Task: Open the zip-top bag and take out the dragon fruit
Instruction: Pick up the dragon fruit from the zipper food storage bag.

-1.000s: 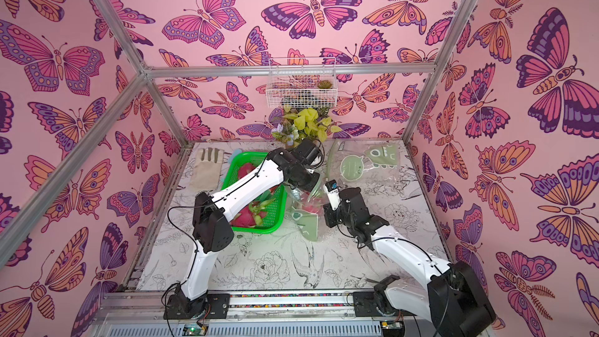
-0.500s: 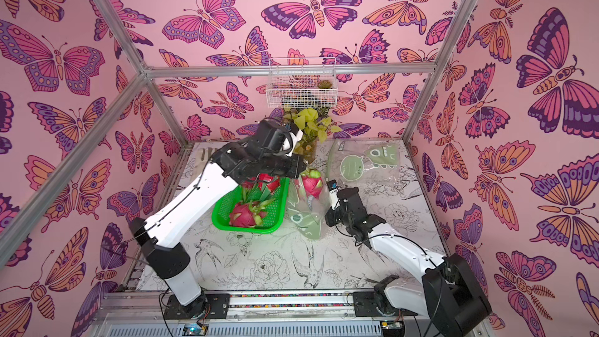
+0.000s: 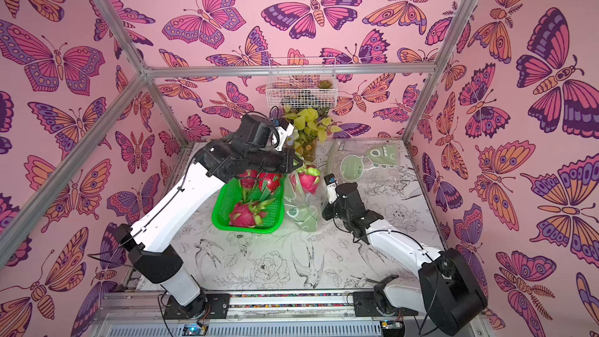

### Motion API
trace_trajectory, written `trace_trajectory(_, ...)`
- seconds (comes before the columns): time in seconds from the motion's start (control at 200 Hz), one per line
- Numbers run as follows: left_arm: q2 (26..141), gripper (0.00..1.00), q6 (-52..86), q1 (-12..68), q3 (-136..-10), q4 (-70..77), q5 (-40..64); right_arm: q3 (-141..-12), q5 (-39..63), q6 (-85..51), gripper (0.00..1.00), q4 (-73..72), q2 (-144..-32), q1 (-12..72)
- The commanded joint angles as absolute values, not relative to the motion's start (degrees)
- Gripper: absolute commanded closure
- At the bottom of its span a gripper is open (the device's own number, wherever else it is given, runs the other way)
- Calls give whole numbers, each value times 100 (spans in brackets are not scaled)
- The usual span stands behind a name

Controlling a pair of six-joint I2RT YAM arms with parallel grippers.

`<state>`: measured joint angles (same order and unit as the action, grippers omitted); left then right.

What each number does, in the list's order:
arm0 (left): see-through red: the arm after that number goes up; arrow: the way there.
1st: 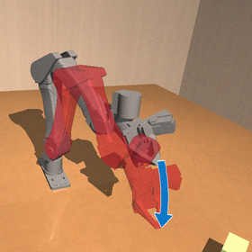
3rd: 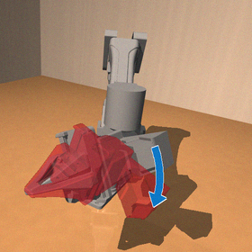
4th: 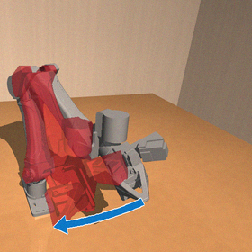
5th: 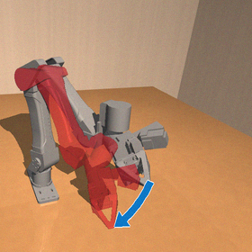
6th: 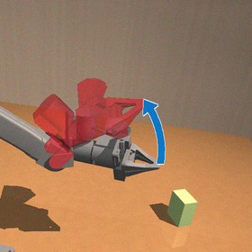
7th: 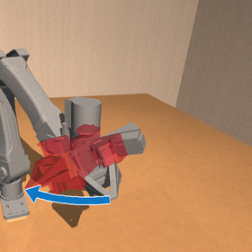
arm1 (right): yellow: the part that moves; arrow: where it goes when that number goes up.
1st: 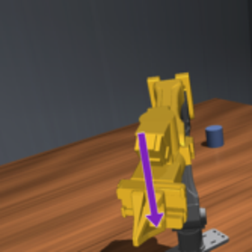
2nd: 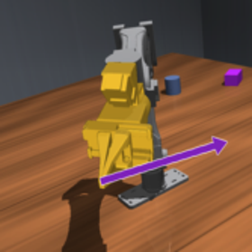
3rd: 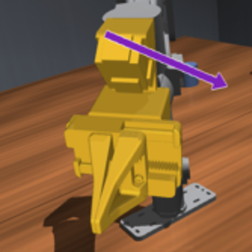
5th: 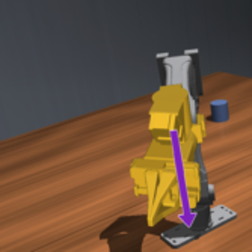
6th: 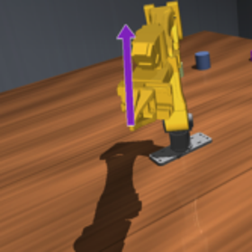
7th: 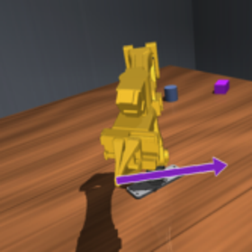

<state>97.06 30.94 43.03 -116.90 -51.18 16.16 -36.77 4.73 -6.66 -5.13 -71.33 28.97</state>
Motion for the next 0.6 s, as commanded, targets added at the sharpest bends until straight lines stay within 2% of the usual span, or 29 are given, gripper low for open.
trace_trajectory(0.0,9258,100,3015,4289,-11405,-4391,2004,-3973,909,-958,75,628,-6839,2839)
trace_trajectory(0.1,9314,100,2799,4289,-11151,-4312,1872,-4295,752,-1136,51,1217,-6240,2751)
trace_trajectory(0.185,9415,100,2588,4252,-11118,-4256,1833,-4438,681,-1234,41,1557,-5769,2572)
trace_trajectory(0.356,9681,100,2149,4135,-11301,-4259,2039,-4587,1443,-1698,38,2088,-5212,1596)
trace_trajectory(0.496,9845,100,1859,4034,-11503,-4262,2552,-5079,1786,-2002,37,3053,-5217,809)
trace_trajectory(0.596,9980,100,1670,4035,-11652,-4328,3020,-5423,2439,-2272,37,3226,-5231,448)
